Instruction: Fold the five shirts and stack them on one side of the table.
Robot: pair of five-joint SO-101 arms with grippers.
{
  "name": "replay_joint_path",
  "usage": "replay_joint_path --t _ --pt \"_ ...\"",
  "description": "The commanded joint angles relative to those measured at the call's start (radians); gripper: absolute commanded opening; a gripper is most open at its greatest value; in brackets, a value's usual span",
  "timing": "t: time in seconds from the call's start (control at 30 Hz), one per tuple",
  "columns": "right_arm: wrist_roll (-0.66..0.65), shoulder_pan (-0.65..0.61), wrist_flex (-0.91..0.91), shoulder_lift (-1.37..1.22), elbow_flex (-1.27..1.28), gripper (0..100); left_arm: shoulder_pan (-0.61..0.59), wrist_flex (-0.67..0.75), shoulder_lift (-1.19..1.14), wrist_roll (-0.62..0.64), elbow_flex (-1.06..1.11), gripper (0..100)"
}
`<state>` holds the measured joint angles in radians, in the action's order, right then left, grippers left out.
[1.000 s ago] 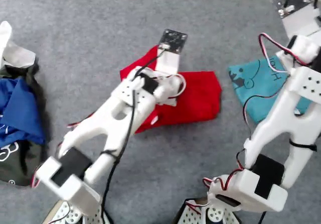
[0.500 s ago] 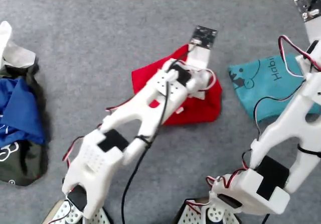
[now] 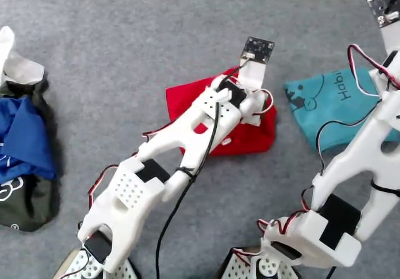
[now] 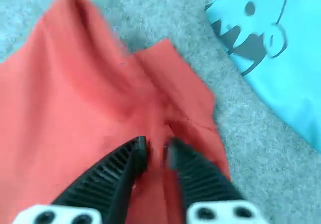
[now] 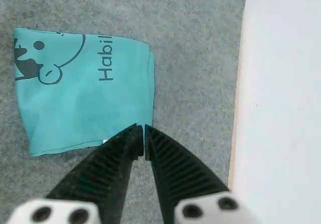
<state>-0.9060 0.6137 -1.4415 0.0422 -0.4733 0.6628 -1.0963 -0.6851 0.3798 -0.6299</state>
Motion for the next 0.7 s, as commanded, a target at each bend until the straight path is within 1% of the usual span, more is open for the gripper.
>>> replay_joint_path --t 0.0,0.07,0.17,0.23,0.37,0.4,0.43,0.6,0.67 --pt "-0.006 0.0 0.015 0.005 -0.044 1.5 -0.018 -0.126 0.018 0.063 -0.143 28" --pt "-0.005 -0.021 0.014 0.005 -0.041 1.5 -0.041 -0.209 0.018 0.048 -0.231 27" --pt "-0.002 -0.068 0.012 0.004 -0.028 1.5 -0.101 -0.334 0.018 0.0 -0.395 21" --pt "0.037 -0.117 0.0 0.004 0.013 1.5 -0.154 -0.434 0.018 -0.038 -0.519 16" --pt "0.153 -0.27 -0.008 -0.008 0.147 1.5 -0.266 -0.617 0.008 -0.123 -0.707 5" --pt "0.176 -0.318 -0.008 -0.013 0.182 1.5 -0.294 -0.652 0.008 -0.147 -0.722 3" --pt "0.193 -0.361 -0.008 -0.022 0.209 1.5 -0.321 -0.667 0.008 -0.169 -0.716 3" --pt "0.222 -0.586 -0.008 -0.096 0.3 1.5 -0.467 -0.667 0.018 -0.196 -0.581 3" --pt "0.27 -0.661 -0.008 -0.143 0.305 1.5 -0.509 -0.667 0.025 -0.198 -0.509 3"
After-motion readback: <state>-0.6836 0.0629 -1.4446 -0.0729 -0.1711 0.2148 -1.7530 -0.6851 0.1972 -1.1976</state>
